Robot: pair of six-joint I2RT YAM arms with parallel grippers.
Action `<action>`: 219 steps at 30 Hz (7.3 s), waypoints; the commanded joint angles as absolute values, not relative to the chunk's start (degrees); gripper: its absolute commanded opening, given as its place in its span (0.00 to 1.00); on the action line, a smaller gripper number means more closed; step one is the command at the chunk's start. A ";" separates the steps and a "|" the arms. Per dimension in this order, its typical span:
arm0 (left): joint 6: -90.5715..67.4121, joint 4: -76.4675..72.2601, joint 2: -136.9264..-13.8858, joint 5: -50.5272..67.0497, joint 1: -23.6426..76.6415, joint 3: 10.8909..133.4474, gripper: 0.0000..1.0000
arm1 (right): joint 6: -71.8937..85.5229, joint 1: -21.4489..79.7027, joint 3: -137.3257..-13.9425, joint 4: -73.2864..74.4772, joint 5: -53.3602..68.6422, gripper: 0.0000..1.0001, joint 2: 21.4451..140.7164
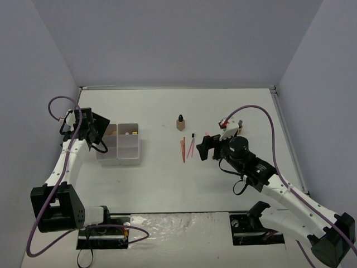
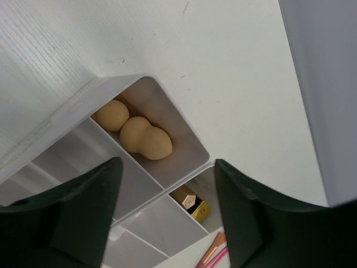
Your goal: Organize the makeup
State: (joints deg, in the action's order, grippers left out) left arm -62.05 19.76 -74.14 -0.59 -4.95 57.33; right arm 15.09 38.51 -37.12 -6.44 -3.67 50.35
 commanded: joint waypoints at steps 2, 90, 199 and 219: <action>-47.03 22.48 -67.40 2.16 -5.36 64.48 0.80 | 19.41 36.36 -39.26 -4.21 -11.81 0.97 53.55; -41.75 17.04 -61.97 18.55 23.81 63.72 0.96 | 14.94 41.83 -43.24 -20.91 4.49 0.00 64.26; -33.05 24.87 -56.62 5.26 -3.64 58.38 0.93 | 27.04 29.42 -42.13 -3.56 -12.31 0.59 86.90; -38.23 24.98 -62.39 9.06 17.67 64.33 0.97 | 25.24 27.11 -38.52 -5.31 -10.63 0.00 81.78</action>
